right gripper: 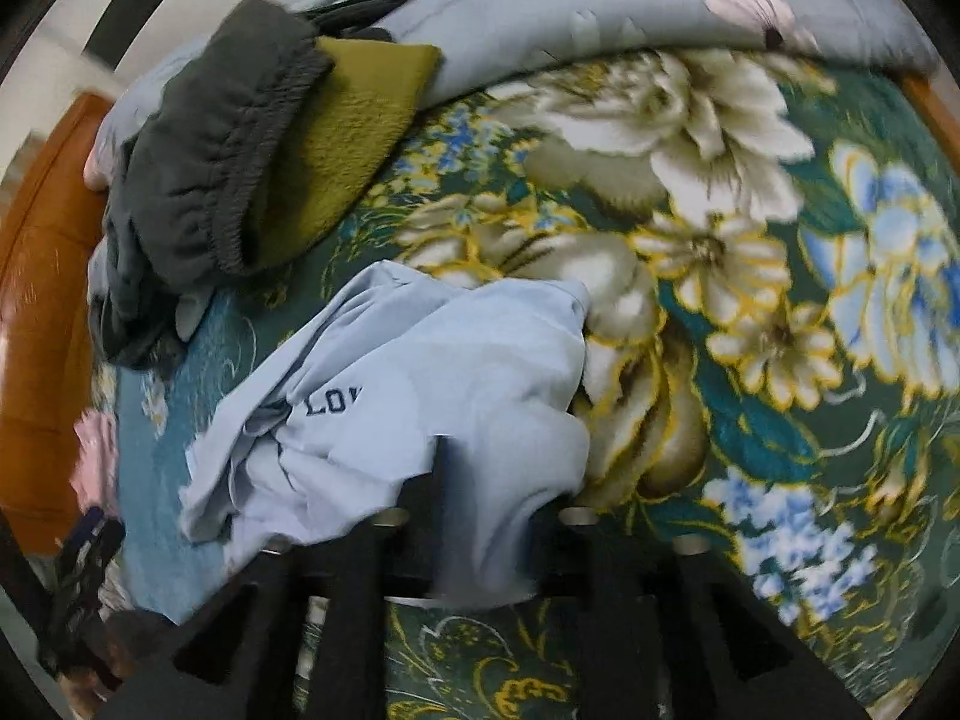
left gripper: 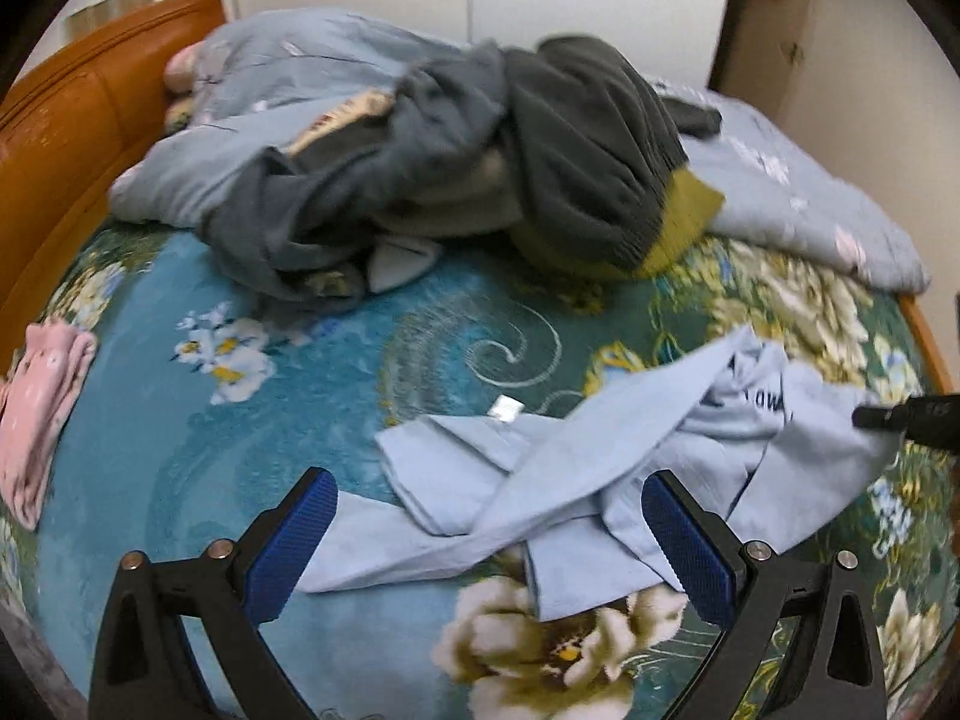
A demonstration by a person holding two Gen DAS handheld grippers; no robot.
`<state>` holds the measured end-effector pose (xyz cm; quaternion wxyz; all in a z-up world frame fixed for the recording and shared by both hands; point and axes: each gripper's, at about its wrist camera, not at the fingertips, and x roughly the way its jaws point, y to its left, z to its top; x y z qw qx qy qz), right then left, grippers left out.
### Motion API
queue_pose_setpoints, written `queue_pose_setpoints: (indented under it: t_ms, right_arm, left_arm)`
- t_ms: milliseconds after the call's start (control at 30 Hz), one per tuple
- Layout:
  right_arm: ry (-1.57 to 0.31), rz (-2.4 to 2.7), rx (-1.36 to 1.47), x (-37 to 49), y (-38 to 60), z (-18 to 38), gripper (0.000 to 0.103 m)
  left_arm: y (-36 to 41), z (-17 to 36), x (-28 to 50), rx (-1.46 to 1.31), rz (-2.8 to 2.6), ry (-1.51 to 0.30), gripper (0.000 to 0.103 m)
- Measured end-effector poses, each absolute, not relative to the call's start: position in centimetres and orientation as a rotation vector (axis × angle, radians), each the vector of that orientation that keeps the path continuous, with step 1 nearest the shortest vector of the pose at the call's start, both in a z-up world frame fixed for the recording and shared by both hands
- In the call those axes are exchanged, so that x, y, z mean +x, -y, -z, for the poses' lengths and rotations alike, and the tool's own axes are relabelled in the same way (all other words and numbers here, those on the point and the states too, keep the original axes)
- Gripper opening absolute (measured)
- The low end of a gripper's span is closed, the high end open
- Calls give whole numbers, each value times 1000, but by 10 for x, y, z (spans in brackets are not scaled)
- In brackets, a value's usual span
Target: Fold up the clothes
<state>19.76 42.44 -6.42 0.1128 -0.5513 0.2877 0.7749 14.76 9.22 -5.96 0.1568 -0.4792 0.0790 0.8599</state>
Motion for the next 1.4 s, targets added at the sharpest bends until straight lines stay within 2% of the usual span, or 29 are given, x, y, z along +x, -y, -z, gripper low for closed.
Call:
queue_pose_setpoints:
  t_ms: [33, 200, 300, 433, 567, 700, 733, 867, 900, 933, 967, 1000, 1033, 1233, 1400]
  right_arm:
    - [-836, -2284, -1628, 199, -423, 60, 50]
    - [-930, -2106, -1611, 208, -439, 60, 52]
    - [-1060, -1982, -1579, 217, -456, 61, 53]
    - [-945, -2002, -1565, 211, -453, 47, 53]
    - [-969, -2049, -1623, 194, -432, 53, 55]
    - [-980, -2042, -1655, 185, -416, 62, 57]
    - [-991, -2038, -1656, 185, -414, 63, 57]
    - [-988, -2031, -1642, 186, -412, 61, 57]
    - [-988, -2027, -1642, 187, -412, 61, 57]
    - [-989, -2024, -1642, 187, -411, 61, 57]
    - [-989, -2021, -1643, 187, -411, 61, 57]
    - [-982, -2021, -1643, 187, -410, 60, 57]
    - [-971, -2022, -1642, 187, -409, 59, 57]
    - [-911, -2065, -1645, 178, -398, 53, 57]
    - [-850, -2147, -1647, 168, -381, 42, 57]
  left_arm:
    - [-97, 63, 145, -1386, -2451, -239, 103]
    - [-108, 83, 130, -1471, -2380, -200, 103]
    - [-112, 96, 119, -1518, -2346, -189, 102]
    - [-127, 107, 113, -1514, -2310, -253, 98]
    - [-155, 111, 109, -1478, -2263, -358, 81]
    - [-185, 114, 109, -1435, -2203, -473, 58]
    - [-190, 116, 110, -1433, -2183, -499, 55]
    - [-202, 121, 119, -1408, -2115, -508, 52]
    - [-204, 122, 120, -1407, -2110, -503, 46]
    - [-205, 123, 120, -1408, -2109, -502, 32]
    - [-204, 124, 119, -1411, -2118, -500, 22]
    - [-201, 124, 117, -1415, -2132, -495, 7]
    - [-196, 124, 114, -1418, -2147, -477, 3]
    - [-141, 97, 96, -1406, -2245, -186, 2]
    - [-90, 63, 88, -1333, -2402, -101, 2]
